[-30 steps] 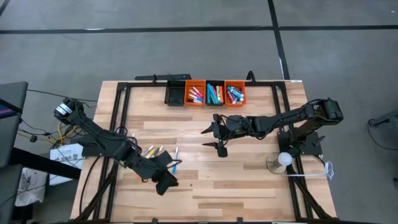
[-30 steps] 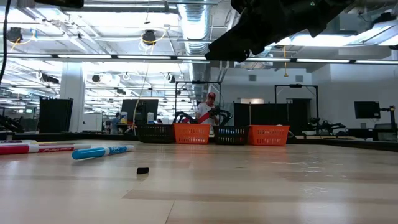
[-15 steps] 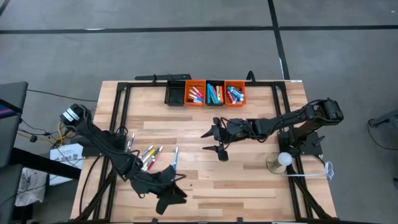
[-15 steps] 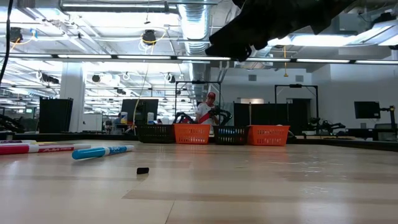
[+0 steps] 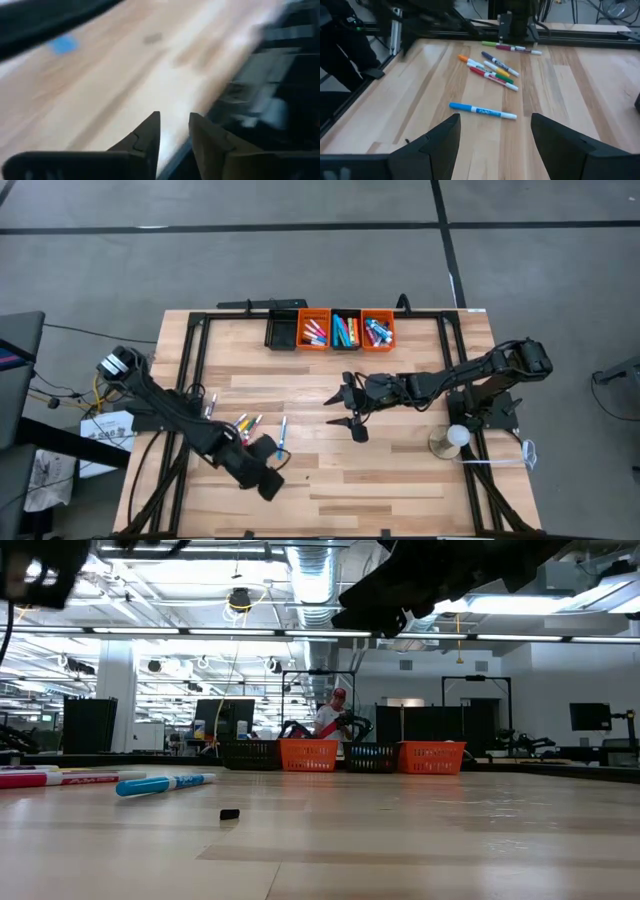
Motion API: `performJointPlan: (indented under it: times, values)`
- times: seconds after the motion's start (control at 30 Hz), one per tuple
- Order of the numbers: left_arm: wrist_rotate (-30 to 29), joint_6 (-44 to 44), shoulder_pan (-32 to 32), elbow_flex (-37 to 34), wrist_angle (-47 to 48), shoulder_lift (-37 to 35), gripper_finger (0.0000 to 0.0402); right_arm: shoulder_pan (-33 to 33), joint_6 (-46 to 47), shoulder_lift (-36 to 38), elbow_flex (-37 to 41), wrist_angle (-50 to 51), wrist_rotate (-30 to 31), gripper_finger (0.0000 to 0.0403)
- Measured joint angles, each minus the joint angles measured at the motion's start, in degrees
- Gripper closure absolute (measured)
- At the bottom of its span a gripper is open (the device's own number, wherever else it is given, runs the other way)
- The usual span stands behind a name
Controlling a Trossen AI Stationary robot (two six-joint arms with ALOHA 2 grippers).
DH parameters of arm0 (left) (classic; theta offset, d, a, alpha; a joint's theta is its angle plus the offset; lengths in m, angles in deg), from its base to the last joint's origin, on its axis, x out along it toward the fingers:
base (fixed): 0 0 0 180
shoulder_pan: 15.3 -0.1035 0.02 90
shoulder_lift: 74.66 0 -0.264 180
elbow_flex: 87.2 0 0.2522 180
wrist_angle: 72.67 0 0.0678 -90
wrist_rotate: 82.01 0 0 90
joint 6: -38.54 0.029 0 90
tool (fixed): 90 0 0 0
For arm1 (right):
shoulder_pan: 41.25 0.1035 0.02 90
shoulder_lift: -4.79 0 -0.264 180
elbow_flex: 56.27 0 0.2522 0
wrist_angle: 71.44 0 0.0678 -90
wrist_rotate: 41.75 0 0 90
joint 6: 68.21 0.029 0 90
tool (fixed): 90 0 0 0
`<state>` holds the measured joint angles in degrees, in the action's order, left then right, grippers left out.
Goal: Pick & Place Markers
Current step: Put the white yellow highlighter pen into the left orange bin
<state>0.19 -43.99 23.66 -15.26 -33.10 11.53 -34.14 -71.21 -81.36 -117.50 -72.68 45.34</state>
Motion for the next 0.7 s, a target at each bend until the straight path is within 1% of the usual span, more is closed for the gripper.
performJointPlan:
  times: [0.13, 0.2, 0.27, 0.5, 0.7]
  values:
    - [4.6, -3.1, -1.3, 0.0, 14.0, -1.1, 0.0321, 0.0, 0.0, 0.0, 0.0, 0.7, 0.0, 0.0171]
    - [4.8, -3.4, -2.1, 0.0, 19.1, -1.2, 0.0327, 0.0, 0.0, 0.0, 0.0, 1.1, 0.0, 0.0171]
    - [3.8, -3.4, -2.9, 0.0, 23.2, -1.2, 0.0332, 0.0, 0.0, 0.0, 0.0, 1.2, 0.0, 0.0171]
    - [-4.4, -3.0, -5.3, -4.4, 23.7, -0.9, 0.0343, -0.1, 0.0, 0.0, 0.0, 1.3, 0.0, 0.0171]
    - [-3.9, -3.0, -6.7, -9.6, 24.4, -1.1, 0.0354, -0.1, 0.0, 0.0, 0.0, 1.2, 0.0, 0.0171]
